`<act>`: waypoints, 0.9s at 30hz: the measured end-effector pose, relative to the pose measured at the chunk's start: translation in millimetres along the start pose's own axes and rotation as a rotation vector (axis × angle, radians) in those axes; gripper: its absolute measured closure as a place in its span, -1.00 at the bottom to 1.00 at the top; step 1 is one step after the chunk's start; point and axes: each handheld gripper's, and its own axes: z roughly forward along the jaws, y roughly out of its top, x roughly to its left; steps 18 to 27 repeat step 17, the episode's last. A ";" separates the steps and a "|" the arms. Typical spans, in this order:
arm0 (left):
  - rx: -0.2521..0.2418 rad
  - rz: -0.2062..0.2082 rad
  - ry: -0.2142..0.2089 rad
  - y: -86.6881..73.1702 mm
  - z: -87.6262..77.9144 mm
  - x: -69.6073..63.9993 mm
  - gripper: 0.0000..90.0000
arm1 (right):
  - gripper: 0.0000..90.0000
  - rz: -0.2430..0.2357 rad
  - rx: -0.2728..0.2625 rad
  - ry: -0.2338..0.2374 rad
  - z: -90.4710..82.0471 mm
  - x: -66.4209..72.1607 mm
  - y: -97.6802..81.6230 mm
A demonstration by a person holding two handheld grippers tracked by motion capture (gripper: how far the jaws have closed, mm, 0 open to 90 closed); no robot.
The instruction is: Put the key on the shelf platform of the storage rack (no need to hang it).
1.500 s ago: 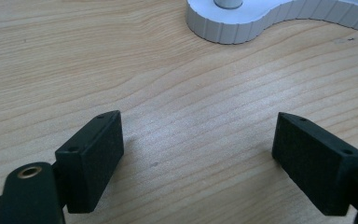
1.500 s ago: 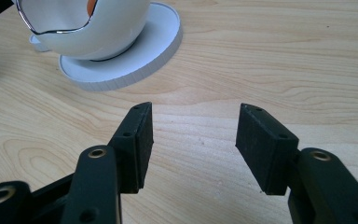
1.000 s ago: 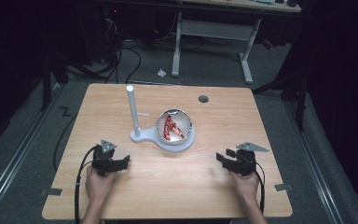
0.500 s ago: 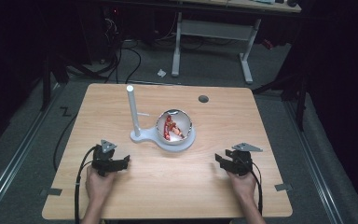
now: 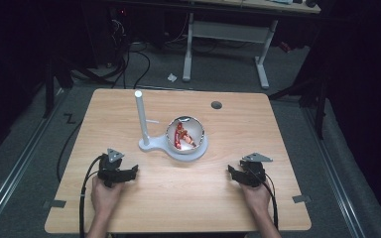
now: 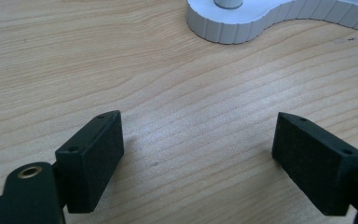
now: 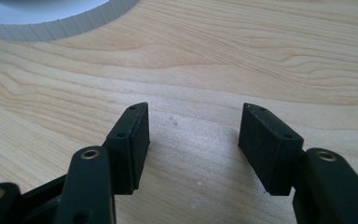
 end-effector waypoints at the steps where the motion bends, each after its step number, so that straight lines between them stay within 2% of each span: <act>1: 0.000 0.000 0.000 0.0 0.0 0.0 -0.62 | -0.06 -0.011 -0.001 -0.008 0.5 0.7 -0.3; 2: 0.000 0.000 0.000 0.0 0.0 0.0 -0.62 | -0.08 -0.026 -0.001 -0.019 1.2 1.9 -0.3; 9: 0.000 0.000 0.000 -0.1 -0.1 0.0 -0.62 | -0.16 -0.031 0.003 -0.016 2.6 -0.6 0.8; 27: 0.000 0.000 0.000 -0.1 -0.1 0.0 -0.62 | -0.16 -0.032 0.003 -0.016 2.7 -0.7 0.9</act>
